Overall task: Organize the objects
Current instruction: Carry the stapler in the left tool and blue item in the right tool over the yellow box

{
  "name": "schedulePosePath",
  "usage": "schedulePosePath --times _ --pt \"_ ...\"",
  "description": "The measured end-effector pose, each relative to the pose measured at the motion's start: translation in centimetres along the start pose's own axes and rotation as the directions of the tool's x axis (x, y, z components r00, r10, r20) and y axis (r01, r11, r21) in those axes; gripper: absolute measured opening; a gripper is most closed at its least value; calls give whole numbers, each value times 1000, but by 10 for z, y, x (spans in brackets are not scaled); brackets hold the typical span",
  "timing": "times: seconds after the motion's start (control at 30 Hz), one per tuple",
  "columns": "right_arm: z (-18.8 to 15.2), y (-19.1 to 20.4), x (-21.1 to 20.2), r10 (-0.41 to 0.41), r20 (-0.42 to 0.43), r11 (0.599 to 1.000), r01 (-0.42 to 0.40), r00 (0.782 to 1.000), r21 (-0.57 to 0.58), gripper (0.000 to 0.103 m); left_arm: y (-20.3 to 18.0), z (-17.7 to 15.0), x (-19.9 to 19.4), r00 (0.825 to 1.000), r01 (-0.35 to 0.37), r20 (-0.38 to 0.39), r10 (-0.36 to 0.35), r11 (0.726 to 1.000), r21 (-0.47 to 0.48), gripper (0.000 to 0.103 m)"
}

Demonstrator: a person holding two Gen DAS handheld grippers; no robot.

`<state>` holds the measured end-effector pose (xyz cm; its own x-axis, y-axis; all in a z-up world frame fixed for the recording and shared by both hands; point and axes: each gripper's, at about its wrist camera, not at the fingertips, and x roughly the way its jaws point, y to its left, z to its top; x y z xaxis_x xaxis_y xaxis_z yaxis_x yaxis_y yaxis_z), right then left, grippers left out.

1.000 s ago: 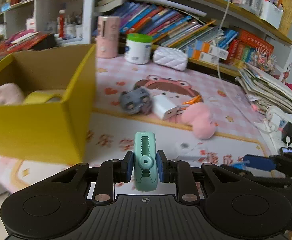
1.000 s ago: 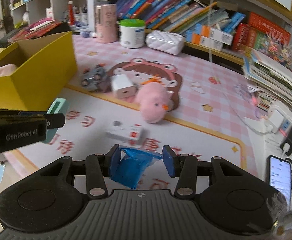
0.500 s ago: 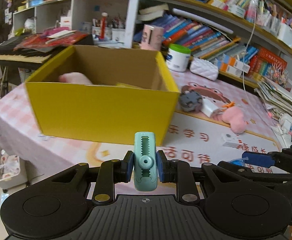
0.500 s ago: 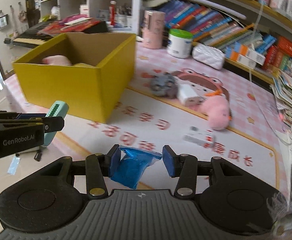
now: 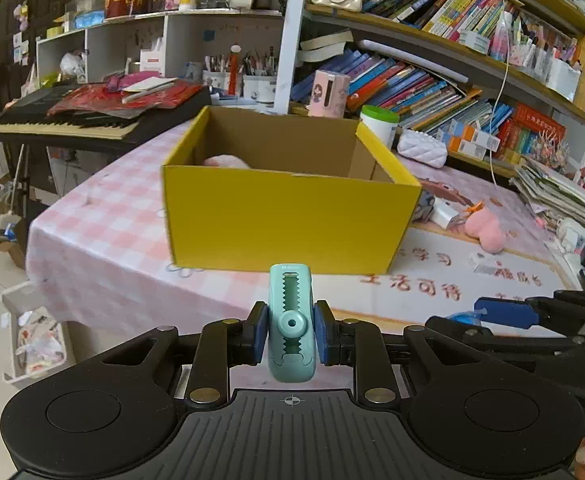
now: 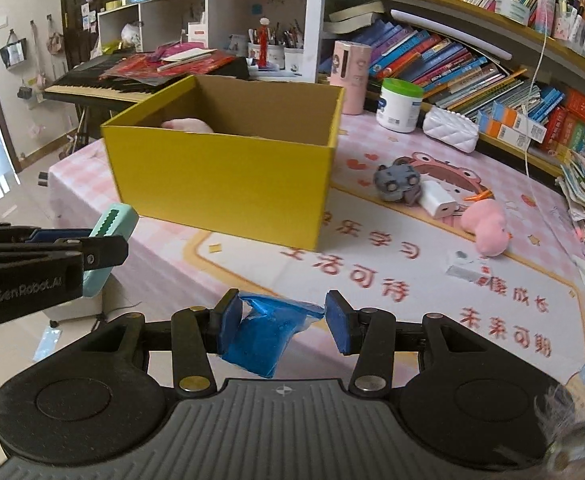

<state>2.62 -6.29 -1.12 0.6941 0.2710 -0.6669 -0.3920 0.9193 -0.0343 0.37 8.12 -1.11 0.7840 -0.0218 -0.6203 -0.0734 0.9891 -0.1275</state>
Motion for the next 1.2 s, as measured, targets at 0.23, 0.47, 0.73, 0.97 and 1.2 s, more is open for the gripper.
schedulePosePath --times 0.23,0.47,0.73,0.97,1.2 --pt "-4 35 -8 9 4 1000 -9 1000 -15 43 25 -8 -18 1000 -2 15 2 1000 -7 23" --pt "-2 51 -12 7 8 1000 -7 1000 -27 44 33 -9 -29 999 7 43 -7 1000 5 23" --pt "8 56 -9 10 40 998 -7 999 -63 43 32 4 -28 996 3 87 -4 1000 3 23" --pt "45 43 -11 -18 216 997 33 976 -65 43 25 40 -18 985 -5 172 1 1000 20 23" --pt "104 9 10 -8 302 1000 11 953 -7 43 16 85 14 975 -31 221 23 999 31 23"
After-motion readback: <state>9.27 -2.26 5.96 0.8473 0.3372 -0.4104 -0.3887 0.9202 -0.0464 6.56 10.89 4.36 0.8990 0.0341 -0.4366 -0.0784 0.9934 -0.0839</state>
